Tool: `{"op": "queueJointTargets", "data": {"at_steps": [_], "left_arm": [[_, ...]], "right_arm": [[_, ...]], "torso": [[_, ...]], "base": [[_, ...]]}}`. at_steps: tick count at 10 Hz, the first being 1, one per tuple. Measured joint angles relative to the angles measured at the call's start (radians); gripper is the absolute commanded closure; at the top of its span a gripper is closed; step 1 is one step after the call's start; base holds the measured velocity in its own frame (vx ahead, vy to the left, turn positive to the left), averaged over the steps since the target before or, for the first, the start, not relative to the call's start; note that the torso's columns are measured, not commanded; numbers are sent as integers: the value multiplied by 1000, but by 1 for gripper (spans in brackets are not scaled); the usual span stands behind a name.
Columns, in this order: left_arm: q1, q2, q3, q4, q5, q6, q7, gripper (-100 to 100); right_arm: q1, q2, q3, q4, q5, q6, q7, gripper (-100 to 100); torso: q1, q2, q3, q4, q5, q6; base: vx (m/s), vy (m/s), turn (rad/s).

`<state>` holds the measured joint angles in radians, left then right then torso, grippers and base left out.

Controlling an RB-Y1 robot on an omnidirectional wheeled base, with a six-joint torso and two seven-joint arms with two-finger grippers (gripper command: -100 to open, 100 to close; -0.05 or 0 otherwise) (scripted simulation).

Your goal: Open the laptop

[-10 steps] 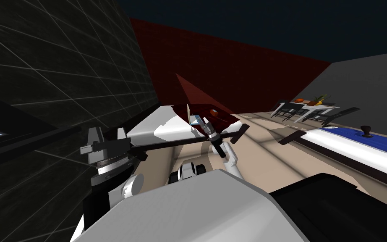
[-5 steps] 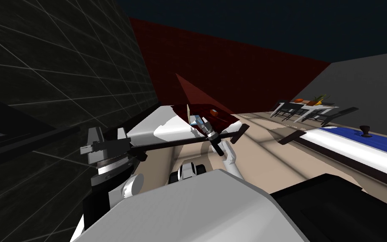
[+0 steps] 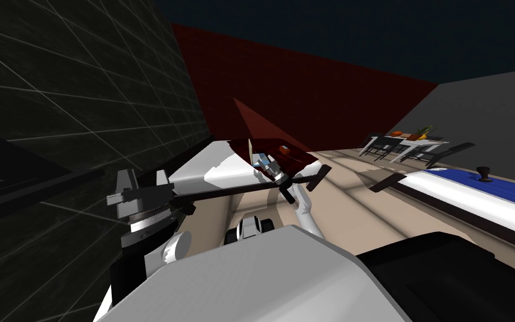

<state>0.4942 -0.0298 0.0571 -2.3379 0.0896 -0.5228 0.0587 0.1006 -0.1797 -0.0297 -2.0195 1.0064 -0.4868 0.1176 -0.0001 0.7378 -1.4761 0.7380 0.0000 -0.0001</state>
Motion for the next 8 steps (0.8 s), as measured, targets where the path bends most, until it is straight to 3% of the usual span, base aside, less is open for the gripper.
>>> {"op": "queueJointTargets", "data": {"at_steps": [3,5,7,8], "left_arm": [[0,0,0,0,0,0,0,0],[0,0,0,0,0,0,0,0],[0,0,0,0,0,0,0,0],[0,0,0,0,0,0,0,0]], "right_arm": [[-17,1,2,12,83,7,13,-100],[-53,-1,-4,41,138,12,33,-100],[-57,-3,-2,41,194,17,33,-100],[-78,2,-4,60,222,19,49,-100]], "torso": [[0,1,0,0,0,0],[0,0,0,0,0,0],[0,1,0,0,0,0],[0,0,0,0,0,0]], "base": [[0,0,0],[3,-2,0],[0,0,0],[6,-2,3]]}}
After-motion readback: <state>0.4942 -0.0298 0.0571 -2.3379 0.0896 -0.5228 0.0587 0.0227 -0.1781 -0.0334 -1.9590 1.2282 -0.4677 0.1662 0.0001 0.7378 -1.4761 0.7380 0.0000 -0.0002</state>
